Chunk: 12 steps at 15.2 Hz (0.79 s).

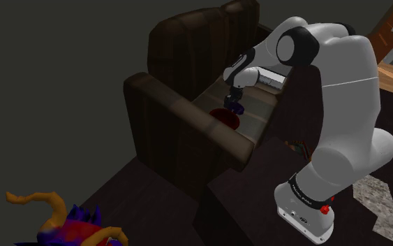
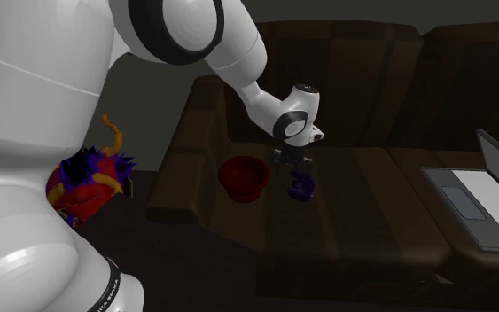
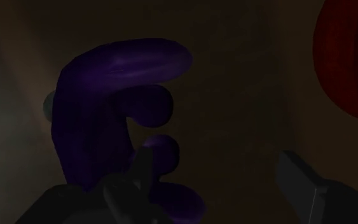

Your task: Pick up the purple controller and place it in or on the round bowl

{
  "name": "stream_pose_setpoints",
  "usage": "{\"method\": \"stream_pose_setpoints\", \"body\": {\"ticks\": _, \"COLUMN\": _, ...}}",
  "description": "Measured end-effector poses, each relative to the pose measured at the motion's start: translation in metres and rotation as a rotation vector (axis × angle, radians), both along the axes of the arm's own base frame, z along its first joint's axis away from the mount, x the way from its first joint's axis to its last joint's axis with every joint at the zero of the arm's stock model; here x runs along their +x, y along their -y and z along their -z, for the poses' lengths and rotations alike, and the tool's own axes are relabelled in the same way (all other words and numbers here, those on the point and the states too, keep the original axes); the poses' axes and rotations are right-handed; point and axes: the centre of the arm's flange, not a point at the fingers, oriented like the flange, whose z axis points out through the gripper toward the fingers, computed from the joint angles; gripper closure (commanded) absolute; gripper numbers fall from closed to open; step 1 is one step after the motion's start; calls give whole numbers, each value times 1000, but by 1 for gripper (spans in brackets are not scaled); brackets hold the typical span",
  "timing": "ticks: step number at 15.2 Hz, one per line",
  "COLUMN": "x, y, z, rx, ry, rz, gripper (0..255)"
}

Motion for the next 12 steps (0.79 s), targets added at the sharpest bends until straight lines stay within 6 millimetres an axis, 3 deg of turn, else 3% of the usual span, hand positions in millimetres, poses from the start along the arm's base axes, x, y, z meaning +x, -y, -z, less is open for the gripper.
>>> {"method": "stream_pose_setpoints", "body": {"ticks": 6, "x": 33, "y": 53, "z": -17, "rx": -84, "ry": -89, "rz": -60, "gripper": 0}}
{"method": "stream_pose_setpoints", "body": {"ticks": 12, "x": 34, "y": 61, "z": 6, "rx": -95, "ry": -102, "rz": -69, "gripper": 0}}
